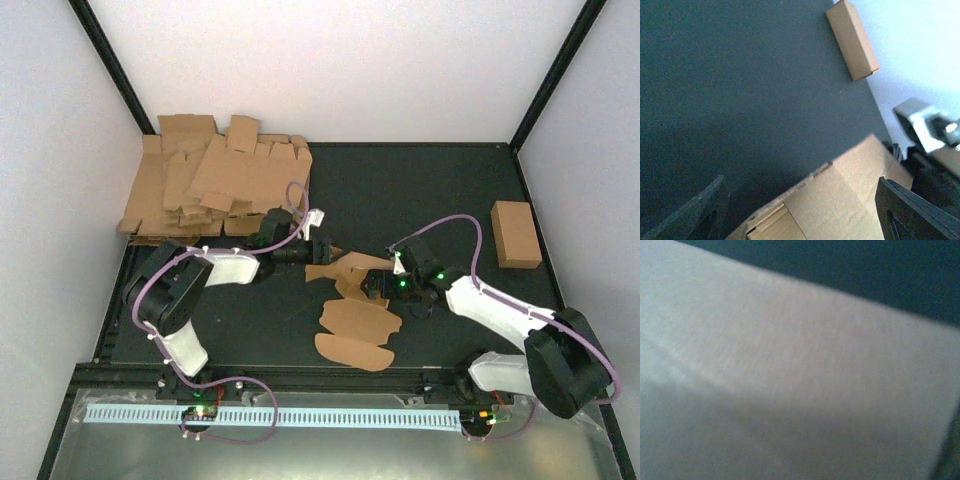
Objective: Fold the paper box
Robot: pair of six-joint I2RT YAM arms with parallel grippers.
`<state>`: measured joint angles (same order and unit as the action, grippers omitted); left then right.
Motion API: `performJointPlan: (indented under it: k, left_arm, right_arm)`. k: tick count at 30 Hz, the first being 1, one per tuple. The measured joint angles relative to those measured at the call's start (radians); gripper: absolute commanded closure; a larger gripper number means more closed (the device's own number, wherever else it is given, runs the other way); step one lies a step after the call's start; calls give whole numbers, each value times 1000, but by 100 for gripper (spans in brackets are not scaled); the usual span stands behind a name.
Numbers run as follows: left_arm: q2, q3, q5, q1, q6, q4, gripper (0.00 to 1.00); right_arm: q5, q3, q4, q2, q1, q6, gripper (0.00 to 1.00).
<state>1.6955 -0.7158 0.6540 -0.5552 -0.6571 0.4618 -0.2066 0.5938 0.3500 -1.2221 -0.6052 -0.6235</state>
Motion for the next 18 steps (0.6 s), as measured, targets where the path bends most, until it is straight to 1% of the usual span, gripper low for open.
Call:
performJointPlan:
  k: [2, 6, 9, 13, 18]
  left_arm:
    - [29, -48, 5, 1, -8, 9, 15]
    - [34, -123, -2, 7, 23, -32, 11]
    - [30, -179, -19, 17, 75, -102, 7]
    - [20, -248, -48, 28, 150, -214, 6]
    - [-72, -261, -105, 33, 236, -341, 6]
  right_arm:
    - [-27, 0, 1, -20, 28, 1, 1]
    - [-55, 13, 32, -14, 52, 29, 0]
    - [-82, 32, 66, 13, 52, 64, 0]
    - [-94, 56, 141, 51, 52, 111, 1]
    - [-81, 71, 238, 125, 52, 144, 0]
